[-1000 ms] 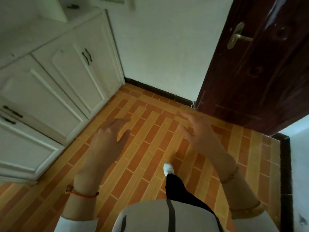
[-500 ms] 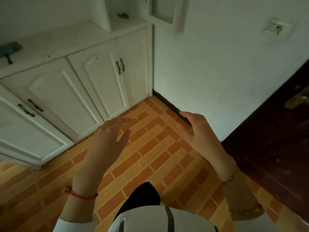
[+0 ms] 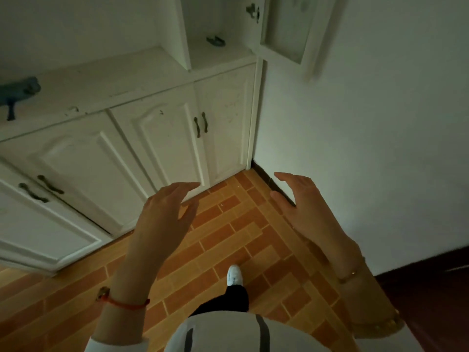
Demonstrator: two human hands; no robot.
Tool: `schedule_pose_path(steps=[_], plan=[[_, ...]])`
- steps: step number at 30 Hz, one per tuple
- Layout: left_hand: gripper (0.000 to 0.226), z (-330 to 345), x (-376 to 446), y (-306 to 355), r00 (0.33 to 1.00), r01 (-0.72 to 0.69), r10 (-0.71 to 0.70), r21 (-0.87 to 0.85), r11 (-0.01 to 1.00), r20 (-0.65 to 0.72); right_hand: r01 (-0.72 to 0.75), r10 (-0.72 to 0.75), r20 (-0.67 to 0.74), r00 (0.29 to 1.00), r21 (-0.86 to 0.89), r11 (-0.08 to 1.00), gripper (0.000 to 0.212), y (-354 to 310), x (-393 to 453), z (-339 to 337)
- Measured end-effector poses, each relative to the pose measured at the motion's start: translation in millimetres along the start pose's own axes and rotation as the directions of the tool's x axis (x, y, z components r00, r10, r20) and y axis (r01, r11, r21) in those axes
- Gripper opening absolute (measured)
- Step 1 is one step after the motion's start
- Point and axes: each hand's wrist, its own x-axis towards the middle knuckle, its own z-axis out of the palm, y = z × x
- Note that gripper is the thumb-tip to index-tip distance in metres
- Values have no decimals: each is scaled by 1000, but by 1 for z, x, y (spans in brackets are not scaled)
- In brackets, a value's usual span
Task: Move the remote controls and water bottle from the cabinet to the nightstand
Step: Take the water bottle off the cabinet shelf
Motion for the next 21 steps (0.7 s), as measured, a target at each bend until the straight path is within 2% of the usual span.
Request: schedule_pose_path(steps=[5, 10, 15, 21], plan=[[38, -1, 100, -6, 999, -10, 11, 25, 1000, -52, 8, -7, -11, 1000, 8, 1000, 49, 3, 102, -6], [38, -4, 179, -6, 999, -24, 26, 33, 999, -41, 21, -21, -7, 1000, 25, 999, 50, 6, 178, -10], [38, -3, 241, -13, 998, -8, 12, 58, 998, -58, 25, -26, 36, 999, 27, 999, 65, 11, 245, -13], [37, 9, 311, -18, 995, 39, -33, 67, 997, -94, 100, -101, 29, 994, 36, 994, 51, 27, 333, -11]])
